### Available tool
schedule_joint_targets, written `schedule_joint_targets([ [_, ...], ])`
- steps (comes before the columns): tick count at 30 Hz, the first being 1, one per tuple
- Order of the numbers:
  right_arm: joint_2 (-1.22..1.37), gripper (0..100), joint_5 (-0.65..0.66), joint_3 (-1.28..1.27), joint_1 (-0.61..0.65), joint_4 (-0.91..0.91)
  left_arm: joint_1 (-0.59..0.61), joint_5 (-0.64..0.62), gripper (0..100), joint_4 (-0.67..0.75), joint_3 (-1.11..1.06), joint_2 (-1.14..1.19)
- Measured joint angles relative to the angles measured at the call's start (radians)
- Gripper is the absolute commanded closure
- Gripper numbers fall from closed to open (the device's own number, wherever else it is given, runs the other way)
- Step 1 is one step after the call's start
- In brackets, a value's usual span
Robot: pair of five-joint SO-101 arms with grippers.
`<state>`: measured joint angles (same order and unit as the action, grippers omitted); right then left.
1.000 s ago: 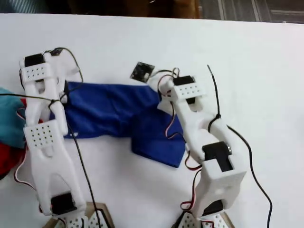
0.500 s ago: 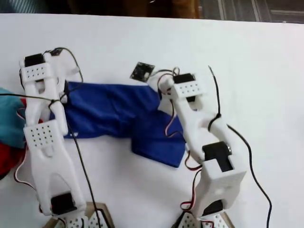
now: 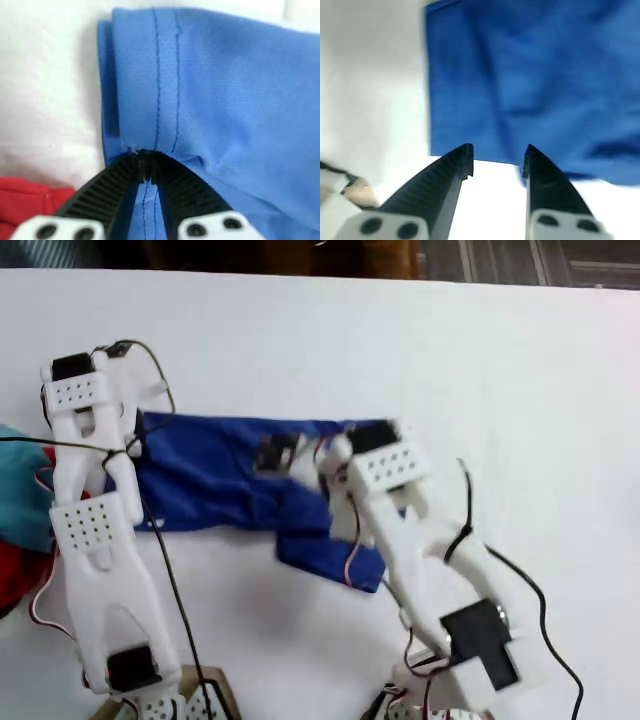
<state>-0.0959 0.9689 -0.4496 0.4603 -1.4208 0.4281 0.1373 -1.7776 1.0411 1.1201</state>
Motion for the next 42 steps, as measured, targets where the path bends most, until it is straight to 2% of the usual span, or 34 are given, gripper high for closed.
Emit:
schedule_joint_targets([
  [7, -0.006, 82.5, 0.003, -0.184, 0.040, 0.097, 0.000, 0.000, 97, 0.000, 0.000, 0.000],
  [19, 0.144, 82.6, 0.006, -0.181, 0.068, 0.166, 0.000, 0.000, 97, 0.000, 0.000, 0.000],
  [21, 0.164, 84.8, 0.008, -0.180, 0.077, 0.166, 0.000, 0.000, 97, 0.000, 0.000, 0.000],
  [25, 0.178, 97.9, 0.008, -0.178, 0.080, 0.190, 0.000, 0.000, 97, 0.000, 0.000, 0.000],
  [37, 0.198, 98.0, 0.006, -0.146, 0.081, 0.195, 0.000, 0.000, 97, 0.000, 0.000, 0.000],
  [42, 0.201, 98.0, 0.006, -0.084, 0.038, 0.164, 0.000, 0.000, 97, 0.000, 0.000, 0.000],
])
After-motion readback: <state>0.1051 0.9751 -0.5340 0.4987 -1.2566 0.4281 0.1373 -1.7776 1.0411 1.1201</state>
